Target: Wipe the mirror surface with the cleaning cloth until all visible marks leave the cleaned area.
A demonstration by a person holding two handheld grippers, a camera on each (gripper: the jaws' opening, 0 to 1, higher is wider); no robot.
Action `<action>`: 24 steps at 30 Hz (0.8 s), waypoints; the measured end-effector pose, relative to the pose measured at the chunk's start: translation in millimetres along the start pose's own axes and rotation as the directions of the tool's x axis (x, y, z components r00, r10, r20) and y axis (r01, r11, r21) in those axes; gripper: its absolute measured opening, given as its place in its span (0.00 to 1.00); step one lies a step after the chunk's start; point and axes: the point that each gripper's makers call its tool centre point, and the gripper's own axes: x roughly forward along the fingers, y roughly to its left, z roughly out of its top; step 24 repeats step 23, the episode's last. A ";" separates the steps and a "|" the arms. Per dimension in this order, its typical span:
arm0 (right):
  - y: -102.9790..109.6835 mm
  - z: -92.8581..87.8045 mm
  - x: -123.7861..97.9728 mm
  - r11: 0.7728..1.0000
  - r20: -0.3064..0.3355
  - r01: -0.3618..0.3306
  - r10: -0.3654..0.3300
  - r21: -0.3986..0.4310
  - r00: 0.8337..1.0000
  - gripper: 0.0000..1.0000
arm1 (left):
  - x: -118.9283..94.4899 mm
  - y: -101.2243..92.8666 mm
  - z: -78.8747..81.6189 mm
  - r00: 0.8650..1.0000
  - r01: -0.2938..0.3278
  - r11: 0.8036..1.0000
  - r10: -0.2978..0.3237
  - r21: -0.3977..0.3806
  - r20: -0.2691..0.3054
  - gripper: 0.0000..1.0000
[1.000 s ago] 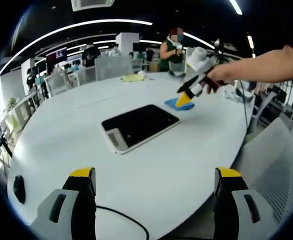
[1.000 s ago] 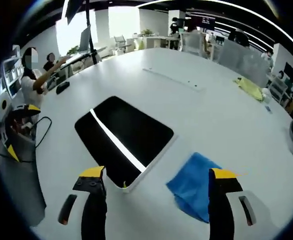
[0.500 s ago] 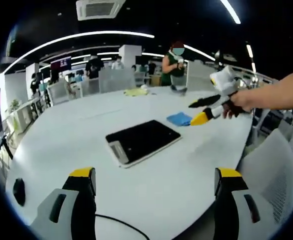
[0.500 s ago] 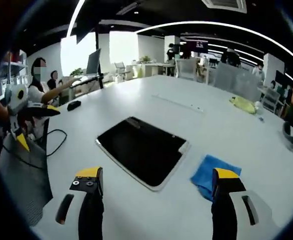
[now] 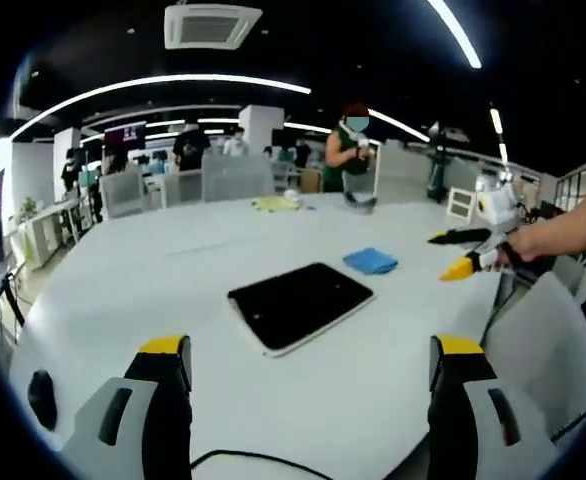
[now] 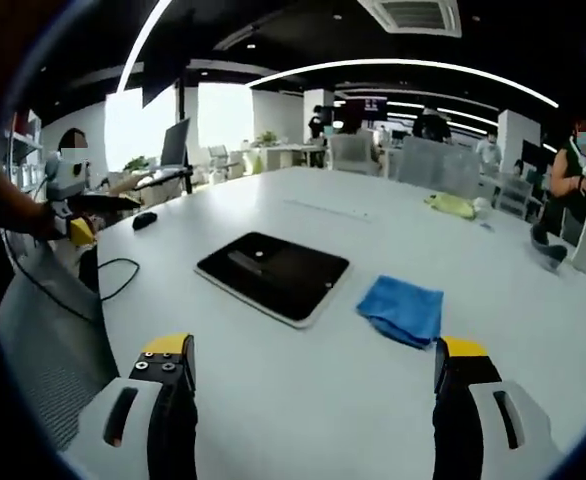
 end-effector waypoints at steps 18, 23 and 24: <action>17.3 9.4 -8.9 0.999 0.045 0.010 -0.009 -0.034 0.999 1.00 | -3.5 7.0 -12.3 0.999 -0.004 1.000 0.005 -0.029 0.036 1.00; 16.5 6.7 -11.3 1.000 0.053 0.011 -0.011 -0.003 0.999 1.00 | -1.5 5.5 -11.2 1.000 -0.001 1.000 0.001 -0.008 0.031 1.00; 16.5 6.7 -11.3 1.000 0.053 0.011 -0.011 -0.003 0.999 1.00 | -1.5 5.5 -11.2 1.000 -0.001 1.000 0.001 -0.008 0.031 1.00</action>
